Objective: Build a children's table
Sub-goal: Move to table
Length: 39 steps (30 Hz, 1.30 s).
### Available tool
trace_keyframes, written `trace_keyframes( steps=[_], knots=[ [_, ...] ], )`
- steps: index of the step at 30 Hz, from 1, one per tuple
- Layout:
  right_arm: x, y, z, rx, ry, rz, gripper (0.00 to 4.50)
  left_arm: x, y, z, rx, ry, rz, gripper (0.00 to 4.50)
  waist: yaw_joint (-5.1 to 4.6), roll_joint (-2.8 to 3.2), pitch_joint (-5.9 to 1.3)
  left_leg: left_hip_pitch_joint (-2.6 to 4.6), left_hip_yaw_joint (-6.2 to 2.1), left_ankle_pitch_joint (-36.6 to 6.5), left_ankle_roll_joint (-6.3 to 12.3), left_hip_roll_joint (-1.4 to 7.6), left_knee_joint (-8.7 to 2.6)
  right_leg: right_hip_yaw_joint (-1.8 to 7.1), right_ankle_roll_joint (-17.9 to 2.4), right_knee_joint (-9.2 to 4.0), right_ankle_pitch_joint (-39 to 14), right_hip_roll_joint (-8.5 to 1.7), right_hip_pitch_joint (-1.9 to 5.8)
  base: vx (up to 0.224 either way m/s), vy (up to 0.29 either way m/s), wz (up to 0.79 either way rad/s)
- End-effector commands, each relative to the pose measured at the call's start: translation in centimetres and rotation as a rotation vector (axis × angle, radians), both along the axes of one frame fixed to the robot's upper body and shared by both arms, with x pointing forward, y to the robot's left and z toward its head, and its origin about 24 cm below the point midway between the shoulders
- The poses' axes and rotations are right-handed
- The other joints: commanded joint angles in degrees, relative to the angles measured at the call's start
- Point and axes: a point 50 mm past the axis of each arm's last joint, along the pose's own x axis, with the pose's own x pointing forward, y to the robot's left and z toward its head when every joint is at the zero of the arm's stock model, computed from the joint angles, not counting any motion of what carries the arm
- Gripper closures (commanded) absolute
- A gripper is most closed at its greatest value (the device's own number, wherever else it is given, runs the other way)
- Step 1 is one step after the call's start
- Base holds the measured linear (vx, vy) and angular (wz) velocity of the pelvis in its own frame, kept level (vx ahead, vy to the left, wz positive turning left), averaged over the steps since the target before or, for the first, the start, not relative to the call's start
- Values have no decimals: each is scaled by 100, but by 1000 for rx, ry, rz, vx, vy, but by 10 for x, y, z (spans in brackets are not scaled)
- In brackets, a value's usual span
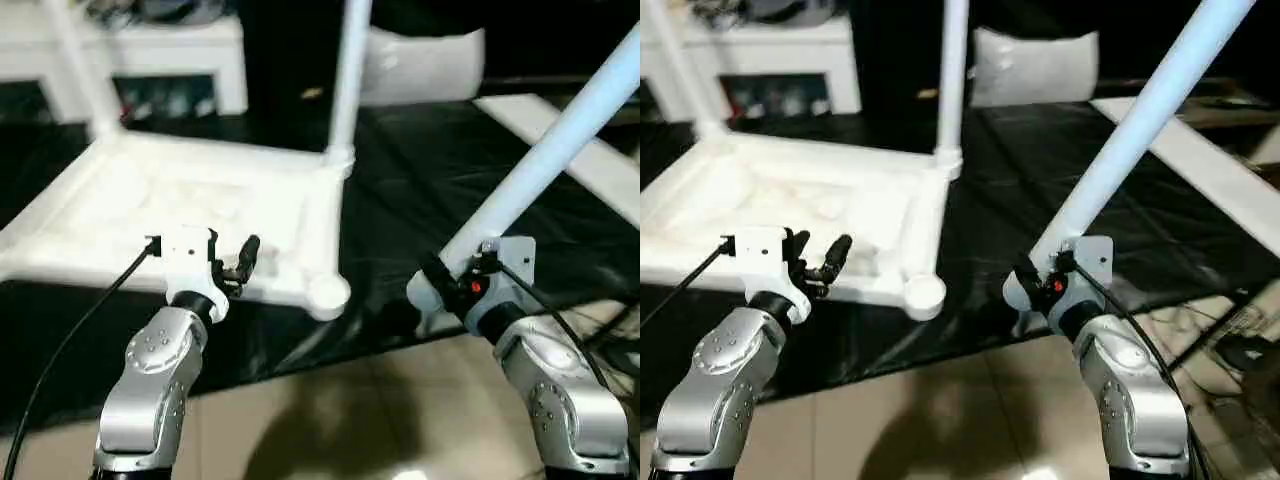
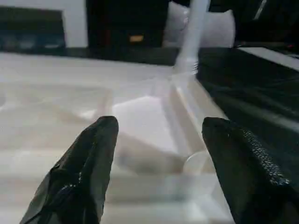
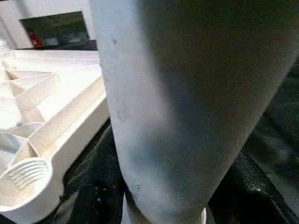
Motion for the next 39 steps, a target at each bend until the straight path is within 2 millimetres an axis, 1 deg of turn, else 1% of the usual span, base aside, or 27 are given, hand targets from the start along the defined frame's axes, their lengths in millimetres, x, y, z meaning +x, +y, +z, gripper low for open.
trace_keyframes(
  steps=[1,2,3,4,5,7,8,9,11,12,13,15,17,18,19,20,21,22,23,24,25,26,27,29,30,34,39],
  knots=[
    [4,-2,4,-23,-21,6,263,3,-5,-1,1,5,-8,124,16,-36,-157,226,-131,-4815,377,438,-864,521,-163,59,-2029,-239,-19,33,-66,-8],
    [5,-2,4,-33,-24,12,263,3,-6,-1,4,6,-14,124,86,-157,-120,182,142,-3245,246,-302,57,447,357,-954,-5343,-439,-197,56,-90,-6],
    [5,-2,4,-33,-24,12,263,3,-6,-1,4,6,-14,124,86,-157,-120,182,142,-3245,246,-302,57,447,357,-954,-5343,-439,-197,56,-90,-6],
    [5,-2,5,-39,-26,15,263,2,-7,-2,9,8,-20,124,252,-352,-320,-399,93,-1016,536,-417,570,860,674,-898,-6216,-788,296,86,-53,-9],
    [6,-2,4,-40,-24,18,263,1,-7,-2,10,9,-20,124,361,-333,-372,-572,-32,-687,625,-308,363,1033,249,-741,-5148,-766,446,134,-25,-2],
    [6,-1,4,-43,-20,24,263,1,-6,-3,10,11,-14,124,364,-219,-375,-460,-21,-405,673,-253,42,797,-209,-685,-4107,-515,393,114,-18,-6],
    [5,-1,3,-46,-16,29,263,1,-5,-3,9,13,-10,124,300,-33,-385,-433,-159,-424,755,-120,-254,543,-533,-523,-2718,-227,384,130,12,1],
    [5,0,2,-61,-13,40,263,1,-5,-3,11,12,-11,124,277,7,-406,-87,-182,-701,811,-17,-305,502,-724,-461,-2330,-174,152,130,12,1],
    [5,2,1,-86,-6,63,263,1,-5,-2,16,10,-10,124,65,17,-504,327,-516,-134,1621,252,-397,366,-1234,-71,-548,-127,-73,153,11,10],
    [5,3,1,-92,5,71,263,0,-5,-2,17,8,-9,124,190,-173,-452,-389,-526,93,2334,-206,-257,365,-1183,-290,-138,-319,442,153,14,5],
    [5,3,0,-101,4,78,263,0,-5,-2,17,8,-9,124,268,-70,-490,-627,-345,279,2494,-441,-75,415,-1112,-446,-168,-485,730,77,49,33],
    [4,5,1,-135,-10,108,263,-1,-5,-3,20,10,-7,124,331,-169,-525,-1018,-304,510,2332,-450,382,421,-579,-716,-991,-873,1055,83,51,58],
    [4,6,2,-131,-18,109,263,-1,-5,-3,20,11,-7,124,291,29,-521,-929,-391,872,2016,-352,165,-28,-240,-680,-660,-604,1070,102,19,41],
    [3,5,3,-131,-41,106,263,-2,-4,-3,21,10,-7,124,216,84,-544,-636,-522,1122,2142,-344,33,-181,-197,-539,-392,-317,920,157,24,64],
    [3,4,3,-105,-43,89,263,-2,-4,-3,19,10,-7,124,-72,251,-694,760,-1392,2390,3241,13,-22,-278,56,301,-792,265,-186,264,-21,62],
    [3,3,3,-94,-39,82,263,-2,-4,-3,13,6,-9,124,-325,215,-801,1184,-1508,3988,3442,482,78,49,274,478,-1054,116,-682,364,-44,71],
    [3,2,3,-85,-36,76,263,-3,-4,-2,7,1,-11,124,-17,104,-638,925,-1332,6481,3015,499,257,416,490,638,-377,-117,-955,270,-56,33],
    [3,2,2,-76,-31,70,263,-3,-3,-2,-1,-5,-15,124,-47,39,-669,705,-1127,7477,2558,292,229,654,580,626,546,-242,-1037,65,-51,4],
    [3,2,2,-76,-31,70,263,-3,-3,-2,-1,-5,-15,124,46,-188,-586,277,-529,6304,1987,-464,351,801,91,3,2181,-197,-860,-135,-44,7],
    [1,3,2,-86,-39,80,263,-4,-3,-3,6,11,-14,124,41,-441,-540,30,-297,4717,1852,-798,327,910,165,-237,2662,-160,-563,-135,-44,7],
    [1,3,2,-77,-36,81,263,-4,-3,-4,8,14,-15,124,102,-655,-647,-276,-288,3124,1802,-1047,508,1260,68,-187,3110,-327,-60,-79,-4,42],
    [-2,4,1,-29,-24,78,263,-4,-2,-5,11,20,-17,124,319,-496,-502,-452,-437,730,1201,-586,422,1538,-1111,-252,4269,-913,138,4,-20,21],
    [-2,5,1,-26,-24,78,263,-4,-2,-5,11,20,-18,124,268,-348,-528,-512,-432,912,791,-533,138,1205,-1289,-109,4182,-578,203,4,-20,21],
    [-1,4,4,-40,-57,75,263,-5,-2,-6,17,30,-24,124,240,-216,-546,-396,-349,1248,739,-471,17,1058,-1499,-74,3389,-280,66,-78,-38,-1],
    [0,4,6,-52,-72,71,263,-5,-2,-7,21,34,-27,124,66,-139,-464,-370,-344,965,980,-313,-101,878,-1562,-170,1186,-139,-71,-98,-23,2],
    [6,1,11,-66,-99,51,263,-2,-4,-8,32,40,-78,124,1,-101,-243,-179,-323,-2272,537,-257,-218,812,-634,-619,-3007,-182,-274,-133,7,5],
    [11,-4,11,-61,-94,46,263,7,-8,-7,87,50,-204,124,-120,-10,-278,-271,-328,-2331,374,-251,-282,709,-116,-736,-3242,-217,-221,-104,-12,8]
  ],
)
